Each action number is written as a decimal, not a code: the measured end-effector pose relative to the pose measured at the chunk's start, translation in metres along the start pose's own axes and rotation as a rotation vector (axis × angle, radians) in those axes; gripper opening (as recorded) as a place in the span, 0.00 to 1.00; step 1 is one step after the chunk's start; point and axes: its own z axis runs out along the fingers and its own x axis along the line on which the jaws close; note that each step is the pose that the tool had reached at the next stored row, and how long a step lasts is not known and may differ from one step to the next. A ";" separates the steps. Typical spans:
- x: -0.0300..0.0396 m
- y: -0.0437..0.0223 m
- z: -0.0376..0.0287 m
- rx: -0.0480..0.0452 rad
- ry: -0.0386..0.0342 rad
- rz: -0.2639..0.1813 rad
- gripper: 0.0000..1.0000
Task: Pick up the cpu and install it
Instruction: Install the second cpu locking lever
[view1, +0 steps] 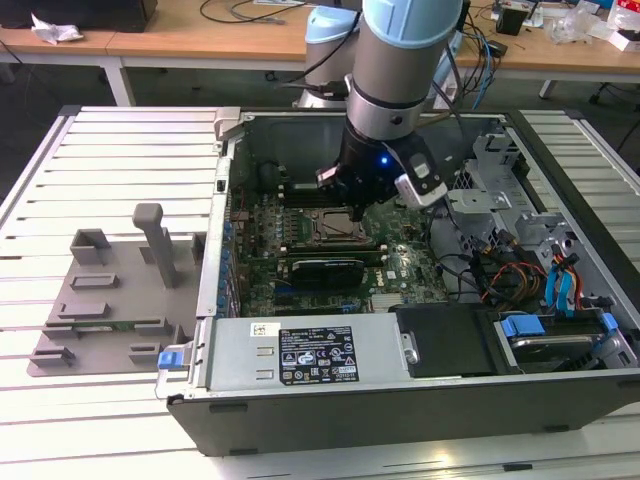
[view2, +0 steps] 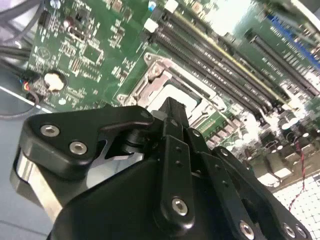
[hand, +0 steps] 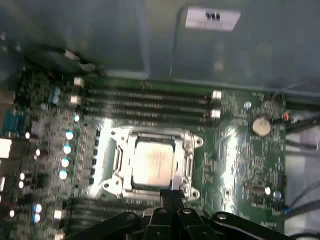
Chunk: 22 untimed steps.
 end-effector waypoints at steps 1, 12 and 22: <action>0.0009 0.0000 0.0004 -0.0018 -0.0002 0.000 0.11; 0.0074 -0.0014 0.0116 -0.0020 -0.0002 0.000 0.11; 0.0076 -0.0025 0.0215 -0.0019 -0.0002 0.000 0.11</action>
